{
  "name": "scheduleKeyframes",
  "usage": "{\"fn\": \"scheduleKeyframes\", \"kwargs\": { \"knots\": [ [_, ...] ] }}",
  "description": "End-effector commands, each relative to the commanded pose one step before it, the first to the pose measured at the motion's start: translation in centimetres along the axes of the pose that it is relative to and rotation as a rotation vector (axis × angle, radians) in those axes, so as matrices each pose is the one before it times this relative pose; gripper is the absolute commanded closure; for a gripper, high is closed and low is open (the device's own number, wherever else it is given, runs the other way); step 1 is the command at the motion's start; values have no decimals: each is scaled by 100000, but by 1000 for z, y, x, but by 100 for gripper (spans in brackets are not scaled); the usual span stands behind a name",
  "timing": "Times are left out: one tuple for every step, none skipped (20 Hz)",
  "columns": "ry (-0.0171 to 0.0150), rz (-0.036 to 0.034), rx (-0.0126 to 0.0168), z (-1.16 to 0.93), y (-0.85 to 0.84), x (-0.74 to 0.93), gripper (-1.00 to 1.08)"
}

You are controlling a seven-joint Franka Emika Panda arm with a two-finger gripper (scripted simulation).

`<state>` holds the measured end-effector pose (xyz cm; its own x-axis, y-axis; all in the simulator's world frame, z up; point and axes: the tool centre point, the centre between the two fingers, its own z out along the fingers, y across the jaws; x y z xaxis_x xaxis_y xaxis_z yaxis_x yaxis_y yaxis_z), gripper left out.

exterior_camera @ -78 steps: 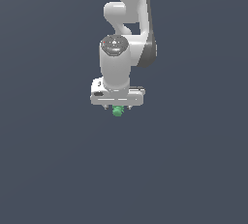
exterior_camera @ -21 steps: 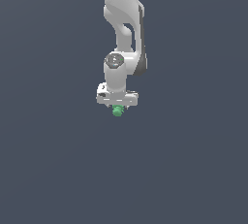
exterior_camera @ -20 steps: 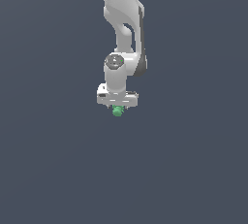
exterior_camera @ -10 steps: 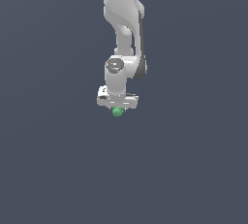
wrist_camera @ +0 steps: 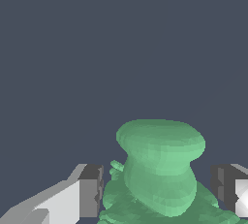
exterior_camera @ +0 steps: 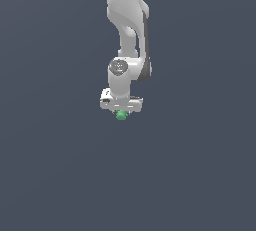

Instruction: Pick up the object and move it to a goal position.

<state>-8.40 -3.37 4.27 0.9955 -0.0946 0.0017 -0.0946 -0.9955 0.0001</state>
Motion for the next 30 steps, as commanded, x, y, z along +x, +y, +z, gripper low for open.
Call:
{"fn": "scheduleKeyframes", "kwargs": {
  "knots": [
    [-13, -29, 8, -275, -113, 112, 108],
    [0, 0, 0, -215, -75, 92, 108],
    [0, 0, 0, -263, -91, 112, 108],
    [0, 0, 0, -311, -107, 132, 108],
    [0, 0, 0, -358, -124, 153, 108],
    [0, 0, 0, -405, -140, 173, 108],
    [0, 0, 0, -452, -156, 193, 108],
    [0, 0, 0, -499, -172, 214, 108],
    [0, 0, 0, -545, -188, 234, 108],
    [0, 0, 0, -592, -203, 254, 108],
    [0, 0, 0, -638, -219, 275, 108],
    [-30, 11, -61, -666, -233, 298, 108],
    [0, 0, 0, -730, -250, 316, 108],
    [0, 0, 0, -775, -265, 336, 108],
    [0, 0, 0, -814, -278, 354, 108],
    [0, 0, 0, -848, -290, 370, 108],
    [0, 0, 0, -876, -300, 384, 108],
    [0, 0, 0, -901, -308, 396, 108],
    [0, 0, 0, -915, -314, 404, 108],
    [0, 0, 0, -915, -314, 406, 108],
    [-27, 14, -62, -893, -315, 413, 108],
    [0, 0, 0, -911, -313, 409, 108],
    [0, 0, 0, -909, -313, 410, 108],
    [0, 0, 0, -906, -313, 411, 108],
    [0, 0, 0, -903, -312, 413, 108],
    [0, 0, 0, -899, -312, 414, 108],
    [0, 0, 0, -890, -309, 412, 108],
    [0, 0, 0, -860, -299, 401, 108],
    [0, 0, 0, -828, -289, 389, 108],
    [0, 0, 0, -799, -279, 378, 108]
  ]
}}
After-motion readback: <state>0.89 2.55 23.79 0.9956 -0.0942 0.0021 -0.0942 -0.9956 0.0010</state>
